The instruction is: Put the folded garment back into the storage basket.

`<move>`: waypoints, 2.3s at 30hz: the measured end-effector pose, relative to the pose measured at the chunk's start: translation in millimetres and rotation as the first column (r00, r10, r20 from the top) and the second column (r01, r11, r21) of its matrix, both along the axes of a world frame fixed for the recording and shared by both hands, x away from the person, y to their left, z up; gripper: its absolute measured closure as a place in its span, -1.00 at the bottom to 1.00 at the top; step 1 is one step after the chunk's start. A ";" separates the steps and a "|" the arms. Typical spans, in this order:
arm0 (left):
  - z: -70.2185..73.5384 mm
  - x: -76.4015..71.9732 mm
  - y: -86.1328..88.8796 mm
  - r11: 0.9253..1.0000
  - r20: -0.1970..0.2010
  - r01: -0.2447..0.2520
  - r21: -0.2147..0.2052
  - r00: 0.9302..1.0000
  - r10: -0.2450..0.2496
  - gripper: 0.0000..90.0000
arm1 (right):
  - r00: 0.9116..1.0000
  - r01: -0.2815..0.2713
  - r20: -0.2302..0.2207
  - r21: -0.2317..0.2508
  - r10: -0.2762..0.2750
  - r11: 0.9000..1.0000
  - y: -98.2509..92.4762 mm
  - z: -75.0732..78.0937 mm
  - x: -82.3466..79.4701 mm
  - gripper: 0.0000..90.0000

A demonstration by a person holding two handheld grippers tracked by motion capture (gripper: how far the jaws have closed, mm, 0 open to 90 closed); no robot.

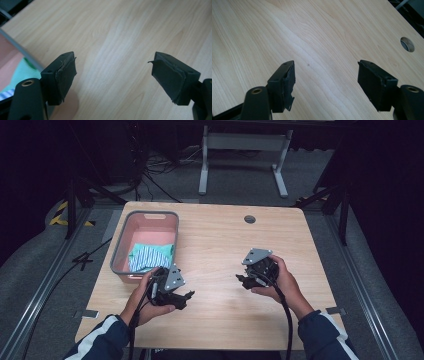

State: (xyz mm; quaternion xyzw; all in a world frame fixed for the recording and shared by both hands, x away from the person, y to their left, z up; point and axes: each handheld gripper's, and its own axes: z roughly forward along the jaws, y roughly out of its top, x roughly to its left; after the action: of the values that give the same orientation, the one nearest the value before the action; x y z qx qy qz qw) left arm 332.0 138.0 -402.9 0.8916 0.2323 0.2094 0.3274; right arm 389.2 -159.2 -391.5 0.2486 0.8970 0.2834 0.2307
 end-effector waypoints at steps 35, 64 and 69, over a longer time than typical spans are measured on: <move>-66.0 -1.0 2.2 0.991 -0.144 0.126 0.036 0.982 -0.120 -0.59 | 0.991 0.120 -0.072 0.039 -0.117 0.992 -96.3 -74.0 -47.2 -0.41; -80.5 0.1 9.9 0.988 -0.206 0.092 -0.121 0.972 -0.115 -0.72 | 0.966 0.243 -0.149 0.263 -0.209 0.934 -149.8 -95.1 -62.8 -0.66; -80.5 0.7 9.3 0.988 -0.209 0.095 -0.117 0.971 -0.118 -0.74 | 0.965 0.251 -0.149 0.265 -0.218 0.931 -149.0 -95.2 -62.9 -0.66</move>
State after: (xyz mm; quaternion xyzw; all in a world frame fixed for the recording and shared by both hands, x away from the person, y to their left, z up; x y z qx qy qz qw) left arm 332.7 147.3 -483.4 0.9016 0.2288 0.0809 0.3582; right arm 326.3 -308.2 -486.7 0.4004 0.8234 0.3634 0.1722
